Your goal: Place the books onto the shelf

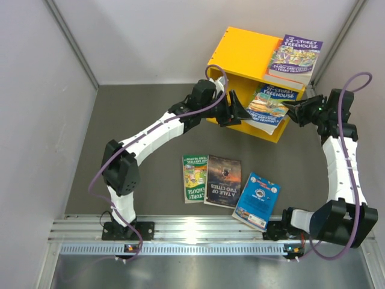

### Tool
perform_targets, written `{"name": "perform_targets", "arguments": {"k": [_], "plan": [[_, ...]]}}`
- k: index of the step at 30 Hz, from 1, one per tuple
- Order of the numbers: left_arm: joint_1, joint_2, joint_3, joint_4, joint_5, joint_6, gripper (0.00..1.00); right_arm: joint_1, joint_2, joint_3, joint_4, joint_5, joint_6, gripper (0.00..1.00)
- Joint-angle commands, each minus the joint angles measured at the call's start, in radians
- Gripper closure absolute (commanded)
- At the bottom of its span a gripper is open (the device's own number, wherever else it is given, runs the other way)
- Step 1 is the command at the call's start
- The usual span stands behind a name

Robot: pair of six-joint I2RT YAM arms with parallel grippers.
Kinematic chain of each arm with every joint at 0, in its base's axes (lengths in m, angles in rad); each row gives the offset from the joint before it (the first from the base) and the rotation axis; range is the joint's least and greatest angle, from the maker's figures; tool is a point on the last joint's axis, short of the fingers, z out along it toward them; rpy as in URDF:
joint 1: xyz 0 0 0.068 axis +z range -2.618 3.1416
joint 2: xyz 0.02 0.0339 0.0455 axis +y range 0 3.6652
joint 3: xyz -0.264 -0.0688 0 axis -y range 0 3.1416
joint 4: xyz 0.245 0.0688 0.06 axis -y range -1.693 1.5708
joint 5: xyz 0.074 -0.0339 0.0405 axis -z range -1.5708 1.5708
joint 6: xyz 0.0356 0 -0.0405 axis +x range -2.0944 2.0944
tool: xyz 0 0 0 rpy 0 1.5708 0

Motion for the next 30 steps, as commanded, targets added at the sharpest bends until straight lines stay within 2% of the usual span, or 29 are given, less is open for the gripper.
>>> {"name": "perform_targets", "arguments": {"k": [1,6,9,14,18,22,25,26,27,28,30], "plan": [[0.007,-0.032,-0.035,0.047,0.031,0.018,0.34,-0.025,-0.005,0.068,0.13,-0.007,0.037,1.0],[0.01,-0.008,-0.042,0.068,0.046,0.002,0.34,-0.027,0.007,0.056,0.135,-0.01,0.034,1.0],[0.014,0.009,-0.033,0.079,0.046,-0.007,0.38,-0.027,0.008,0.043,0.133,-0.008,0.034,1.0],[0.02,0.049,-0.016,0.129,0.063,-0.034,0.6,-0.027,0.015,0.037,0.133,-0.011,0.032,1.0],[0.02,0.109,0.055,0.143,0.074,-0.044,0.78,-0.028,0.024,0.042,0.133,-0.011,0.029,1.0],[0.024,0.152,0.089,0.186,0.077,-0.07,0.87,-0.028,0.036,0.049,0.132,-0.014,0.032,1.0],[0.027,0.173,0.093,0.238,0.074,-0.105,1.0,-0.028,0.054,0.068,0.133,-0.027,0.035,1.0],[0.026,0.183,0.096,0.249,0.071,-0.122,1.0,-0.027,0.068,0.081,0.132,-0.039,0.038,0.99],[0.027,0.189,0.096,0.273,0.069,-0.129,1.0,-0.028,0.077,0.089,0.132,-0.047,0.042,0.91],[0.027,0.192,0.098,0.283,0.067,-0.137,1.0,-0.028,0.082,0.097,0.132,-0.05,0.043,0.72],[0.027,0.212,0.115,0.297,0.066,-0.156,1.0,-0.027,0.09,0.109,0.13,-0.056,0.049,0.52]]}}
